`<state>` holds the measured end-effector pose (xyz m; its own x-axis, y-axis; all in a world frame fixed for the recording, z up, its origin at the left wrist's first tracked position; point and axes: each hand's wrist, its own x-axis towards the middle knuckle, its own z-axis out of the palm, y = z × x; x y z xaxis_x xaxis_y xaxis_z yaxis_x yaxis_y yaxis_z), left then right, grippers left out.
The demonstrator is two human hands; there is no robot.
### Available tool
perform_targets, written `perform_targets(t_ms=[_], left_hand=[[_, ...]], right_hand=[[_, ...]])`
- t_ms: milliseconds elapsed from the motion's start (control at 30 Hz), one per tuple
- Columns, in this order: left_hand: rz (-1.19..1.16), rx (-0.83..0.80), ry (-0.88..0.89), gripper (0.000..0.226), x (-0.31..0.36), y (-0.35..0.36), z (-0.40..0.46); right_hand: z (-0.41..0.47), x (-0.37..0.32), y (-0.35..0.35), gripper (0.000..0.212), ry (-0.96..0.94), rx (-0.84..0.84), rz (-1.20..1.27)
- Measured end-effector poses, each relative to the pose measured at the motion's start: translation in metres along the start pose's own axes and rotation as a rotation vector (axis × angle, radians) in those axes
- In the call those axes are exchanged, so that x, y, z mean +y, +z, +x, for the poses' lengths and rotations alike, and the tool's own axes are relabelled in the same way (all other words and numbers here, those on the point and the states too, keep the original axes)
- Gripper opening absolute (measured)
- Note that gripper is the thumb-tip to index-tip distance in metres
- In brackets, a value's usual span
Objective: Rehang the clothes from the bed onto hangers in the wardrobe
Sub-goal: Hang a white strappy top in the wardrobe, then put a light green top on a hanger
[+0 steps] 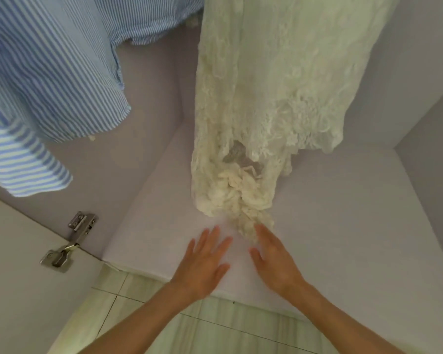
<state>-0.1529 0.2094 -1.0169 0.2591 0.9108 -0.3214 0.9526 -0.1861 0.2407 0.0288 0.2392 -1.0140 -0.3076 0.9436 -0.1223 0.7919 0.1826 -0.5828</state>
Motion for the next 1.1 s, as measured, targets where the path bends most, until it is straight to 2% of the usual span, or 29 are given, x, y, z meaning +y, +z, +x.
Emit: perform_targets(t_ms=[33,67,133,167,200,267,400,533,700,867,1033,1100], left_hand=[[0.033,-0.043,0.021,0.082,0.000,0.009,-0.002],[0.067,-0.070,0.025,0.086,-0.001,0.013,0.000],[0.124,-0.083,-0.008,0.072,-0.006,0.013,0.010],[0.128,-0.098,-0.035,0.061,-0.007,0.008,0.017],[0.126,-0.117,-0.049,0.056,-0.009,0.002,0.025],[0.127,-0.149,-0.062,0.055,-0.012,-0.010,0.041],[0.090,-0.171,-0.147,0.056,-0.014,-0.028,0.042],[-0.049,-0.201,-0.198,0.056,0.005,-0.043,-0.025],[-0.156,-0.260,-0.293,0.056,0.029,-0.094,-0.128],[-0.174,-0.028,-0.207,0.055,0.068,-0.163,-0.233],[-0.245,0.102,-0.314,0.047,0.116,-0.210,-0.337],[-0.271,0.102,-0.367,0.047,0.133,-0.216,-0.375]], right_hand=[[-0.006,0.008,0.009,0.048,-0.075,-0.052,-0.130],[-0.007,0.013,0.012,0.059,-0.080,-0.131,-0.236],[0.003,0.019,0.012,0.078,-0.079,-0.151,-0.443],[0.010,0.017,0.006,0.080,-0.054,-0.233,-0.479],[0.021,0.018,0.002,0.074,-0.065,-0.250,-0.516],[0.043,0.019,-0.007,0.058,0.039,-0.365,-0.500],[0.043,-0.001,-0.022,0.058,0.141,-0.451,-0.446],[-0.011,-0.031,-0.050,0.059,0.148,-0.522,-0.432],[-0.073,-0.099,-0.104,0.065,0.206,-0.625,-0.307],[-0.137,-0.182,-0.161,0.062,-0.060,-0.558,-0.445],[-0.204,-0.246,-0.202,0.064,-0.191,-0.603,-0.413],[-0.229,-0.264,-0.212,0.063,-0.233,-0.615,-0.408]])
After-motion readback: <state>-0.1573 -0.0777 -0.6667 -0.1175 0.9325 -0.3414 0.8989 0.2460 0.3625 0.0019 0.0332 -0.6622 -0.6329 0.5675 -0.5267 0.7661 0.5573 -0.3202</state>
